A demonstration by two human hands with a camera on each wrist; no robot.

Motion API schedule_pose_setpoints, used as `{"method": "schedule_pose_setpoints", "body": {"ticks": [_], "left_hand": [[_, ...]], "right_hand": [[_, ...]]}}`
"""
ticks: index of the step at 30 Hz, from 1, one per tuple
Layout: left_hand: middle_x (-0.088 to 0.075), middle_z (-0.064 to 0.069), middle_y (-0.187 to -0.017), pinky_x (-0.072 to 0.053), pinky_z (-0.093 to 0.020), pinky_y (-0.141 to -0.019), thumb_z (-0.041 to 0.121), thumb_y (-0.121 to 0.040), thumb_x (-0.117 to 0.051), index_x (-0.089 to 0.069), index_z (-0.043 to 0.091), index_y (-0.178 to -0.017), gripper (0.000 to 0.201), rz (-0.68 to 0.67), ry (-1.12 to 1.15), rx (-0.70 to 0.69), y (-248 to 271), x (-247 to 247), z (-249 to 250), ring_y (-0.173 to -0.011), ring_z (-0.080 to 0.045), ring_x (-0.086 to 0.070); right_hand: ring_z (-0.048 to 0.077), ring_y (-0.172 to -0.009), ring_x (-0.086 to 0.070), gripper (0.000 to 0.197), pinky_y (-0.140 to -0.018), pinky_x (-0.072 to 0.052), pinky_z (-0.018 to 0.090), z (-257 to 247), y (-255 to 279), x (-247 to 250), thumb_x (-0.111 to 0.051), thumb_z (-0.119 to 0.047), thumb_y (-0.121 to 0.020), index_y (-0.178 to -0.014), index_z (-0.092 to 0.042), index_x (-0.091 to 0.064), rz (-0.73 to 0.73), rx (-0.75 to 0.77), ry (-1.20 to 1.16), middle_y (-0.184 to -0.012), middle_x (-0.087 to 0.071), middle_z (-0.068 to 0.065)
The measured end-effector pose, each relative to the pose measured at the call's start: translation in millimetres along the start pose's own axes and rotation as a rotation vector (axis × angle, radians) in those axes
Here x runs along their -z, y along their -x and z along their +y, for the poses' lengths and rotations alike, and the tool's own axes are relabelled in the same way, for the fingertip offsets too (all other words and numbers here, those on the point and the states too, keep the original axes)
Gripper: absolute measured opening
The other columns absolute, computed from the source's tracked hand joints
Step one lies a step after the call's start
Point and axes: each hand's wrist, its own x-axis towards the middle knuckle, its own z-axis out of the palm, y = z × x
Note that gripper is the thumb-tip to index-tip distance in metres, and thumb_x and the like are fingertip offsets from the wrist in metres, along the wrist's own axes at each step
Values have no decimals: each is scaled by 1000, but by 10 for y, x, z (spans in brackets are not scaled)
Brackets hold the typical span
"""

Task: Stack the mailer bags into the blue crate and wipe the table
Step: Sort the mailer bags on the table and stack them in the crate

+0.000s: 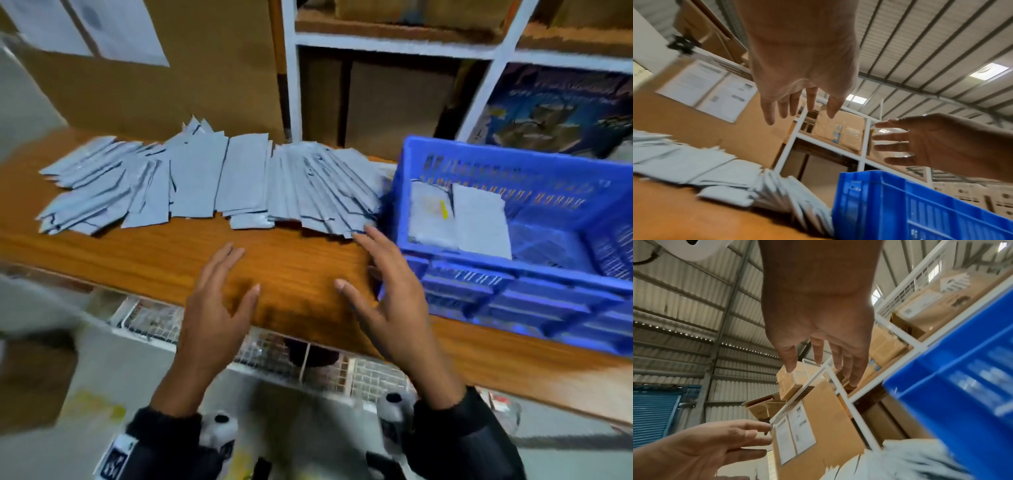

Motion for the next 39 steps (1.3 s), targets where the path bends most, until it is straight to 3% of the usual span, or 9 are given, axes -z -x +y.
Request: {"method": "schedule_pose_setpoints", "body": {"ticks": [2, 4, 9, 13, 22, 26, 30, 34, 39], "left_hand": [[-38, 10, -152, -37, -20, -102, 38, -91, -59, -48, 27, -140, 51, 1, -21, 45, 139, 232, -359, -135, -4, -36], [-39, 6, -151, -34, -30, -106, 40, -89, -57, -51, 25, -138, 51, -1, -51, 63, 238, 422, -659, -136, -5, -35], [-39, 6, -151, -37, -39, -109, 44, -94, -58, -52, 27, -137, 47, 4, -57, 132, 260, 832, -1178, -137, -9, -36], [-42, 7, -147, -42, -48, -107, 32, -93, -62, -54, 26, -136, 43, 38, -34, 161, 10, 989, -1431, -134, -14, -42], [-45, 9, -143, -45, -43, -106, 31, -95, -61, -53, 28, -135, 41, 29, 9, 160, -1292, 976, -1808, -131, -10, -44], [-48, 11, -138, -46, -32, -101, 31, -95, -61, -53, 30, -132, 38, 12, 10, 141, -1989, 926, -1925, -127, -6, -46], [-52, 10, -128, -51, -32, -90, 25, -95, -62, -57, 28, -127, 33, 16, 105, 258, -2654, 758, -2080, -117, -7, -52], [-59, 1, -120, -49, -35, -93, 24, -94, -64, -60, 19, -124, 31, 35, 200, 439, -3216, 525, -2319, -113, -20, -58], [-56, -10, -125, -44, -34, -94, 30, -88, -71, -52, 6, -124, 47, -8, 157, 620, -3689, 294, -2635, -110, -25, -54]], "right_hand": [[10, -141, -36, 62, -104, -45, 49, -82, 55, -412, -59, -47, -89, -142, -18, -47, -48, -1, -18, -153, -39, 0], [12, -141, -37, 62, -102, -47, 49, -153, 90, -761, -56, -49, -90, -143, -19, -47, -98, 1, -15, -153, -39, 2], [13, -141, -34, 65, -103, -47, 49, -367, -38, -1397, -52, -54, -89, -147, -30, -38, -228, -23, 15, -156, -33, -5], [13, -136, -40, 67, -102, -48, 46, -428, -339, -1714, -50, -56, -87, -147, -29, -38, -254, -13, 42, -152, -36, -7], [6, -125, -46, 59, -101, -49, 39, -77, -1505, -2227, -63, -42, -92, -144, -31, -39, -133, -126, 53, -144, -44, -8], [4, -119, -45, 58, -101, -47, 34, 127, -2092, -2408, -64, -40, -91, -144, -30, -40, -120, -228, 37, -145, -44, -6], [19, -126, -49, 59, -103, -46, 39, 365, -2643, -2591, -65, -40, -90, -143, -25, -43, -104, -301, 90, -144, -46, 0], [23, -126, -47, 61, -101, -39, 31, 566, -3064, -2728, -68, -36, -88, -141, -17, -45, -127, -392, 208, -140, -47, 8], [31, -109, -53, 46, -87, -44, 32, 757, -3239, -2930, -64, -32, -87, -126, -11, -51, -214, -511, 425, -128, -44, 15]]}}
